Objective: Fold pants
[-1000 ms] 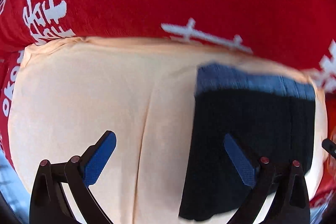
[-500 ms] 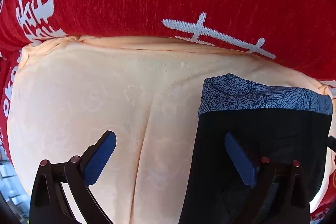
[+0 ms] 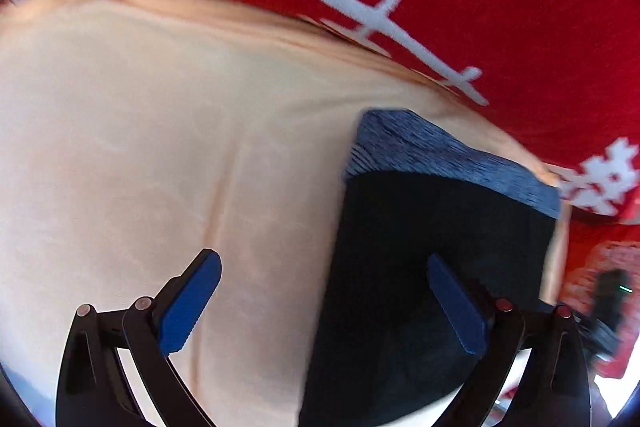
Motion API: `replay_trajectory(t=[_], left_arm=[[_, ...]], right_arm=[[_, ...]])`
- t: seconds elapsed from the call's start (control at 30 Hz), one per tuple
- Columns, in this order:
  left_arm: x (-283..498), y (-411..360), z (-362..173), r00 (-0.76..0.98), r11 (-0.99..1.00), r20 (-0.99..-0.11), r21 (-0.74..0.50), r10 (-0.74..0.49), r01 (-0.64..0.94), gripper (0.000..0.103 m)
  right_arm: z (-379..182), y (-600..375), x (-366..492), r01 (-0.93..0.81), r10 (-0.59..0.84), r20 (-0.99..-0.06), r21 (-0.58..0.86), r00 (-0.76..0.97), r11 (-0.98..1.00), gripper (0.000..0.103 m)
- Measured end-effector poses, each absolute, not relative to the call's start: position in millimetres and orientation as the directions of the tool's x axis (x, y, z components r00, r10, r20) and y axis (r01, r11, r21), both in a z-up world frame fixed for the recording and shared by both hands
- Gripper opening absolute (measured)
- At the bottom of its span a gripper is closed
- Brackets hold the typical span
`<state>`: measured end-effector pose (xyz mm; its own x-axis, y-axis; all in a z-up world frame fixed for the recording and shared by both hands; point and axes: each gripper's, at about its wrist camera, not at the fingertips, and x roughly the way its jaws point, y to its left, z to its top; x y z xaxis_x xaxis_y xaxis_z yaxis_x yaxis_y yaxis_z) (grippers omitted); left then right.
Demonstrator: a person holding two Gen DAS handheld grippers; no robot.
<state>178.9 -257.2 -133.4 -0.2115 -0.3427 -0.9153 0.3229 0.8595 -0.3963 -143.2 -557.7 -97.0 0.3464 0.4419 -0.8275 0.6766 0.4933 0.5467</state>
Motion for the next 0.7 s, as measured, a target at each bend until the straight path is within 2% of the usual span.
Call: replay_trajectory(t=[0.1, 0.3, 0.4, 0.57, 0.7], left_arm=[[179.8, -256.7, -136.9, -0.280, 0.807, -0.864, -0.494, -0.417, 0.324, 0.103], [179.0, -271.6, -148.2, -0.371, 0.728, -0.824, -0.558, -0.428, 0.398, 0.103], [173.4, -279.7, -153.4, -0.389, 0.703, -0.819, -0.567, -0.422, 0.431, 0.103], [163.5, -299.6, -161.8, -0.397, 0.679, -0.808, -0.584, -0.435, 0.446, 0.103], [154.4, -313.4, -160.4, -0.339, 0.671, -0.849, -0.529, -0.406, 0.520, 0.103]], right_arm=[[-108.7, -565.9, -148.5, 0.665, 0.501, -0.775, 0.609, 0.385, 0.432, 0.080], [-127.8, -580.1, -146.3, 0.601, 0.586, -0.672, 0.716, 0.453, 0.356, 0.080], [-138.3, -584.2, -137.2, 0.576, 0.615, -0.657, 0.729, 0.436, 0.370, 0.080], [-157.5, -576.6, -118.2, 0.503, 0.699, -0.581, 0.788, 0.417, 0.354, 0.080], [-160.5, -571.0, -98.5, 0.452, 0.723, -0.564, 0.807, 0.400, 0.379, 0.081]])
